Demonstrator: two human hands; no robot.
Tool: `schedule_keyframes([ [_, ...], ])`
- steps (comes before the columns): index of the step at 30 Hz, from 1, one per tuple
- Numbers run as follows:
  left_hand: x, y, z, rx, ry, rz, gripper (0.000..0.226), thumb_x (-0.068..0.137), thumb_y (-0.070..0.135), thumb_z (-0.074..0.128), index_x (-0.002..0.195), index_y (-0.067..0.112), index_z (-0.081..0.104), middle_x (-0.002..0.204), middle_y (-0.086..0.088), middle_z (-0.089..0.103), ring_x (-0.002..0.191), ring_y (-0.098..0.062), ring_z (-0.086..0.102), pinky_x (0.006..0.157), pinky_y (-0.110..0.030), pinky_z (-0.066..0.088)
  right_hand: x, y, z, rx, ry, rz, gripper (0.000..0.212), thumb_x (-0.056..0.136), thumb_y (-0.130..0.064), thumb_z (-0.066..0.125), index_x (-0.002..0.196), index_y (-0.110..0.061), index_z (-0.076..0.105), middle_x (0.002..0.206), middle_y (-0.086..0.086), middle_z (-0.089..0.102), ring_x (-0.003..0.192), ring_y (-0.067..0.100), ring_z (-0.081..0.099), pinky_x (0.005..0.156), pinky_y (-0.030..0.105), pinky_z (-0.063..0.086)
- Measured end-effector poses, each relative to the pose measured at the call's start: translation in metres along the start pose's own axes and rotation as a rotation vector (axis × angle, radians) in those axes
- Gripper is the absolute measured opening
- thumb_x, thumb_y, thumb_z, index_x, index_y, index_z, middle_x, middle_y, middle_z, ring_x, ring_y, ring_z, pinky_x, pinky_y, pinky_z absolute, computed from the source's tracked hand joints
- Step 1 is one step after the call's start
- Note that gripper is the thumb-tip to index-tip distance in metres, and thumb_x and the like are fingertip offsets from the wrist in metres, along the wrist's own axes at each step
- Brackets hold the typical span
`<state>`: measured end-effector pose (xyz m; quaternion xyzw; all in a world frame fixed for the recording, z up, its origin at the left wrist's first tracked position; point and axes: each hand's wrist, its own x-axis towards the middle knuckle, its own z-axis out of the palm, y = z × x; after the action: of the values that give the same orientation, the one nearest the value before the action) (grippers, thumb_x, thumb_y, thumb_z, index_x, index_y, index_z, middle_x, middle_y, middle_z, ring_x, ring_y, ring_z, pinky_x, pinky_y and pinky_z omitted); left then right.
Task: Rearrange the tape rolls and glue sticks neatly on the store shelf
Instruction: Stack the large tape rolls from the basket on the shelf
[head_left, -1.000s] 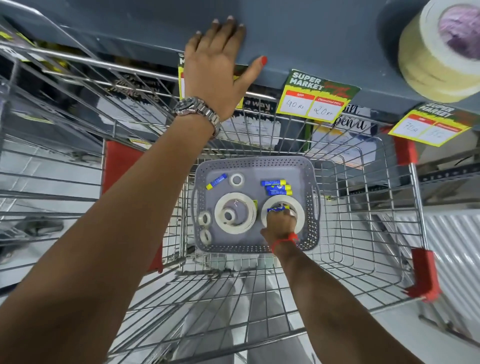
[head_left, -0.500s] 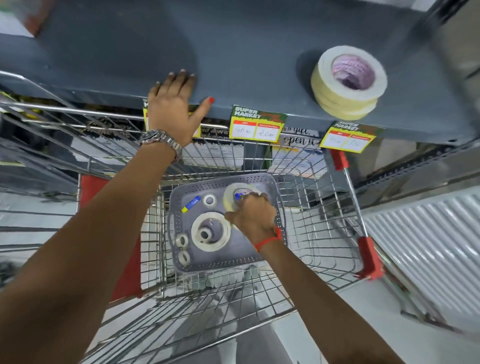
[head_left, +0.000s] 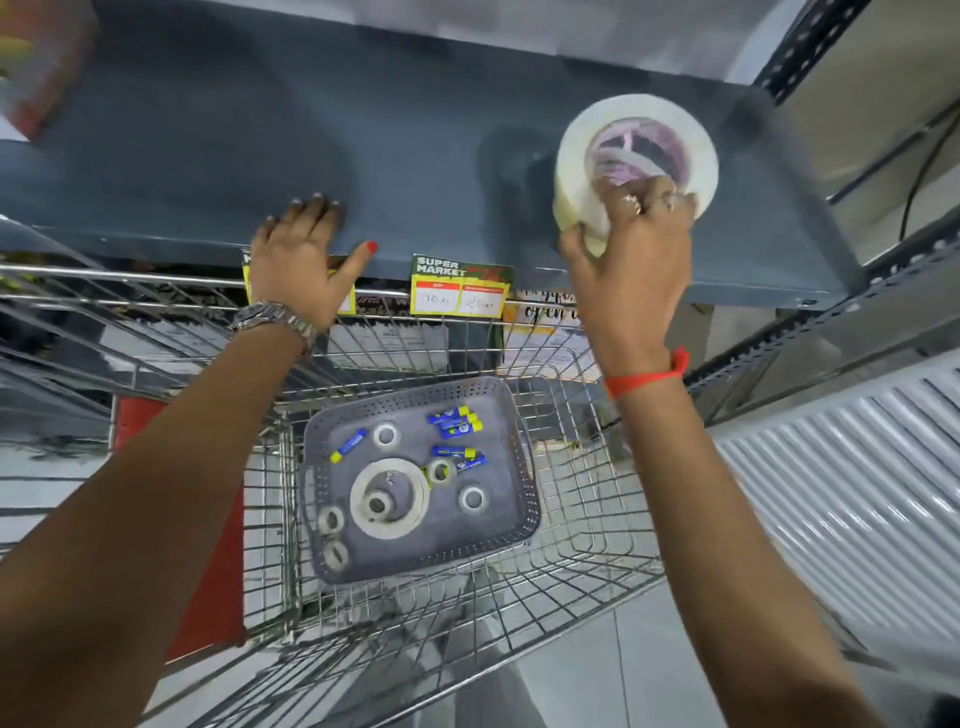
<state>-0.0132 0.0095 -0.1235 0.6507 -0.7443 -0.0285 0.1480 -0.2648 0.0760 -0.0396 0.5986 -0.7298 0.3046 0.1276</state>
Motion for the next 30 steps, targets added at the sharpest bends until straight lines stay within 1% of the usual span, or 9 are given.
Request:
schedule_keyframes([
  [3,0.000,-0.001,0.001,-0.003,-0.008,-0.005,0.071,0.085,0.057,0.025,0.138,0.011,0.037,0.148,-0.012,0.036,0.138,-0.030,0.030,0.114,-0.047,0.022,0.021,0.015,0.015,-0.114,-0.096,0.029,0.041,0.079,-0.021,0.054,0.117,-0.007,0.061,0.114,0.022,0.058,0.110,0.040,0.050,0.114,0.051,0.026],
  [7,0.001,-0.003,0.004,0.005,-0.018,-0.015,0.071,0.085,0.058,0.026,0.139,0.013,0.035,0.149,-0.010,0.035,0.139,-0.028,0.029,0.115,-0.046,0.021,0.022,0.023,0.033,-0.159,-0.207,0.096,0.047,0.086,-0.023,0.051,0.130,-0.009,0.049,0.127,0.020,0.052,0.124,0.037,0.043,0.118,0.054,0.012],
  [10,0.002,-0.004,0.005,0.006,-0.014,-0.028,0.071,0.085,0.059,0.025,0.139,0.014,0.035,0.149,-0.008,0.035,0.139,-0.026,0.029,0.116,-0.045,0.020,-0.003,0.011,0.042,-0.017,-0.048,0.021,0.057,0.081,-0.024,0.055,0.135,-0.010,0.042,0.130,0.019,0.051,0.124,0.035,0.041,0.114,0.052,0.016],
  [13,0.001,-0.005,0.006,0.014,-0.015,-0.024,0.067,0.088,0.058,0.026,0.140,0.015,0.033,0.150,-0.007,0.034,0.140,-0.025,0.028,0.116,-0.044,0.019,-0.054,-0.007,0.066,0.180,0.079,-0.167,0.044,0.079,-0.014,0.056,0.122,-0.007,0.051,0.111,0.021,0.059,0.107,0.030,0.039,0.104,0.053,0.036],
  [17,0.001,-0.006,0.008,0.033,-0.006,-0.026,0.066,0.088,0.058,0.026,0.140,0.017,0.033,0.150,-0.005,0.034,0.140,-0.023,0.028,0.116,-0.041,0.017,-0.146,-0.031,0.116,0.211,-0.411,-0.355,0.021,0.066,-0.004,0.060,0.086,-0.006,0.066,0.082,0.014,0.065,0.083,0.030,0.056,0.074,0.036,0.047],
  [19,0.001,-0.006,0.010,0.022,0.012,-0.029,0.064,0.089,0.057,0.029,0.139,0.018,0.034,0.150,-0.004,0.035,0.140,-0.022,0.028,0.115,-0.040,0.017,-0.194,-0.032,0.147,0.146,-0.717,-0.478,0.013,0.057,-0.007,0.062,0.067,-0.010,0.069,0.070,0.008,0.068,0.077,0.024,0.059,0.070,0.028,0.043],
  [22,0.002,-0.009,0.016,0.024,0.034,-0.028,0.062,0.091,0.057,0.030,0.140,0.020,0.033,0.150,-0.003,0.034,0.140,-0.020,0.027,0.116,-0.039,0.017,-0.257,-0.019,0.191,0.024,-1.172,-0.697,0.028,0.073,-0.004,0.054,0.094,-0.011,0.071,0.098,0.006,0.072,0.098,0.022,0.062,0.080,0.028,0.050],
  [26,0.005,-0.012,0.020,0.054,0.064,-0.020,0.063,0.091,0.058,0.027,0.140,0.019,0.033,0.150,0.000,0.034,0.141,-0.018,0.026,0.116,-0.038,0.016,-0.296,0.003,0.227,-0.166,-1.399,-0.874,0.015,0.068,-0.015,0.061,0.072,-0.015,0.075,0.083,-0.003,0.076,0.093,0.019,0.064,0.070,0.023,0.056],
  [30,0.005,-0.011,0.023,0.043,0.110,-0.029,0.065,0.088,0.061,0.026,0.139,0.022,0.037,0.147,0.004,0.039,0.138,-0.015,0.030,0.115,-0.036,0.017,-0.301,0.009,0.233,-0.290,-1.306,-0.931,0.045,0.069,-0.018,0.033,0.076,-0.021,0.077,0.090,-0.002,0.077,0.093,0.018,0.070,0.080,0.039,0.058],
])
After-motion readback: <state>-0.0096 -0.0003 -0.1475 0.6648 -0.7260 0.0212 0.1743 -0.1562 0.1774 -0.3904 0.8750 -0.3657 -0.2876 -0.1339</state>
